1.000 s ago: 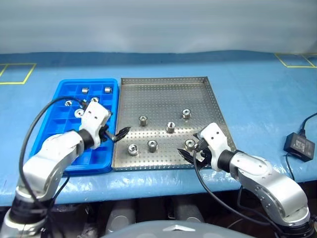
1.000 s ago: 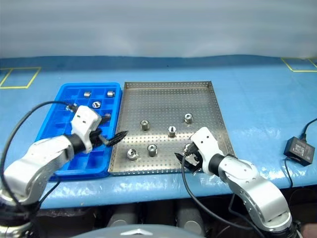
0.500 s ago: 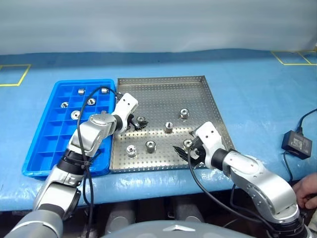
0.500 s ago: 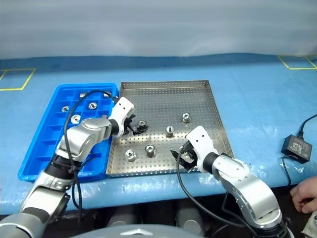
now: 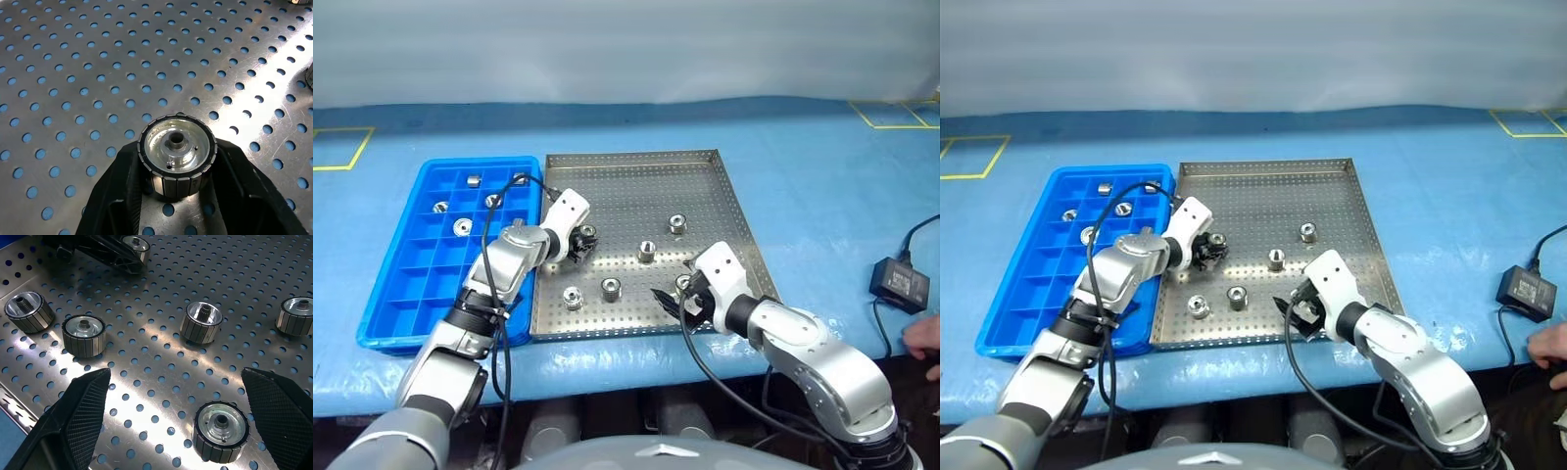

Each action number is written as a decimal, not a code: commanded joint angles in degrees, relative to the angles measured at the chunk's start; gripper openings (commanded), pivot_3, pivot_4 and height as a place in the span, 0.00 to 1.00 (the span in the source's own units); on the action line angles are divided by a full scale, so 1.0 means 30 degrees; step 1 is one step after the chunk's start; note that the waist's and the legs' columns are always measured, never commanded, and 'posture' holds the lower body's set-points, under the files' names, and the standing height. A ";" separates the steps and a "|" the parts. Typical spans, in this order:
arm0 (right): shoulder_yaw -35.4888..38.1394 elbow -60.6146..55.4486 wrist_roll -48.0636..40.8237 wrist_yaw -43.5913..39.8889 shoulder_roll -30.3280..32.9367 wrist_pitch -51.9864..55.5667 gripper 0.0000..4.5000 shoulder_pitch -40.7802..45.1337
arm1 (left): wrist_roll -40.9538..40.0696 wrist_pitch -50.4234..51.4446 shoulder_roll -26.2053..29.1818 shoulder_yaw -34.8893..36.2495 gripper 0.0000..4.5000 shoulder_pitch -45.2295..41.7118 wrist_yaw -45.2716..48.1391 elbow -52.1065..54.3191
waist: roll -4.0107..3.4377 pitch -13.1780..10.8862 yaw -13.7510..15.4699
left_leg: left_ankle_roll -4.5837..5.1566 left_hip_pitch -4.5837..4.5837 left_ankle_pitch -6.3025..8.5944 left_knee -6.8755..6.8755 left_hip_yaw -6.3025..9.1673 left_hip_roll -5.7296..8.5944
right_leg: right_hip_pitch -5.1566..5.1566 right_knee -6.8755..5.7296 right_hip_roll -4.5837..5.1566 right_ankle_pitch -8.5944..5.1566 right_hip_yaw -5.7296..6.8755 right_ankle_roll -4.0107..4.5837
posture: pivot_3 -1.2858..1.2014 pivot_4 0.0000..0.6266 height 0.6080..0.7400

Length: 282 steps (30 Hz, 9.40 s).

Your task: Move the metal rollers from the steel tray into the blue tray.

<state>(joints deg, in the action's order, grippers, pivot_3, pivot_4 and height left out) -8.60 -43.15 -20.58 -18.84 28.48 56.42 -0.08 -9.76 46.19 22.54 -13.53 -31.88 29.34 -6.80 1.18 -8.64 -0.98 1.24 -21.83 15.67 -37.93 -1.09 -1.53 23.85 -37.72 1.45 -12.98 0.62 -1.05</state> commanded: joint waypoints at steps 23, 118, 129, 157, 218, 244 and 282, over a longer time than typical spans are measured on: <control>-0.6111 0.4139 0.0952 -0.3146 -0.4254 -0.4498 1.00 0.6068 | 0.2541 -0.1484 -0.1960 1.2584 0.38 0.7303 -1.1496 0.8172 | 0.0017 0.0006 0.1315 | -0.0023 0.0016 -0.0013 -0.0016 0.0096 0.0028 | -0.0055 -0.0008 0.0066 0.0006 0.0074 0.0008 | 0.57 0.24 1.00; -0.4689 0.3657 0.0452 -0.4598 -0.2753 -0.4793 1.00 0.4939 | 0.5988 0.2719 -0.6052 0.8337 0.38 1.1669 -1.2037 1.6945 | 0.0019 0.0008 0.1233 | -0.0001 0.0034 0.0000 -0.0022 0.0052 0.0007 | -0.0056 -0.0011 0.0037 0.0011 0.0021 -0.0003 | 0.59 0.24 1.00; -0.4459 0.3378 0.0691 -0.4091 -0.2931 -0.4601 1.00 0.4311 | 0.6746 0.4716 -0.6904 0.8762 0.61 1.1125 -1.2878 1.6588 | 0.0019 0.0008 0.1170 | -0.0001 0.0029 0.0000 -0.0016 0.0072 0.0003 | -0.0054 -0.0011 0.0028 0.0004 0.0038 0.0008 | 0.58 0.24 1.00; -0.2113 0.0846 0.0549 -0.1198 -0.2460 -0.3089 1.00 0.0856 | -0.2019 0.1552 0.9790 -0.3633 0.97 0.1209 1.0434 1.0536 | -0.0013 -0.0009 0.0565 | -0.0001 0.0020 0.0000 0.0023 0.0017 0.0000 | -0.0005 -0.0012 -0.0010 -0.0070 0.0046 0.0012 | 0.52 0.24 1.00; -0.2632 0.0899 0.0733 -0.0258 -0.3020 -0.3050 1.00 0.0810 | 0.2203 -0.2469 -0.1484 0.0067 0.97 0.1165 0.0000 0.1040 | -0.0003 0.0002 0.0030 | 0.0011 0.0014 0.0007 -0.0040 -0.0010 0.0009 | -0.0015 -0.0025 0.0005 0.0007 0.0004 -0.0016 | 0.50 0.24 1.00; -0.4531 0.2629 0.0564 -0.2015 -0.3493 -0.3634 1.00 0.3335 | 0.2909 -0.0852 -0.3129 0.8213 0.38 0.6161 -0.8270 1.3441 | 0.0000 0.0004 0.0227 | 0.0005 0.0023 0.0004 -0.0020 0.0022 -0.0005 | -0.0027 -0.0026 0.0023 0.0009 -0.0017 -0.0010 | 0.57 0.24 1.00; -0.1197 0.4637 0.3605 0.2957 -0.6965 -0.1994 1.00 0.4697 | 0.1472 -0.3301 -0.6583 0.7780 1.00 1.3350 -0.6639 1.7077 | 0.0016 0.0019 0.2097 | -0.0053 -0.0046 -0.0026 -0.0008 0.0304 0.0023 | -0.0079 -0.0019 0.0119 -0.0065 0.0294 0.0124 | 0.58 0.24 1.00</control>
<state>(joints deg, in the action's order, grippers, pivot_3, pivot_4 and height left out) -15.92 -28.07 -11.40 -14.72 8.93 48.54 13.58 -3.37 40.20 1.91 12.24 8.02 6.28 43.82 1.23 -8.58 5.31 1.08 -21.97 15.60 -37.94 -0.19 -1.46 23.63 -37.78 1.85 -13.19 1.49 -0.65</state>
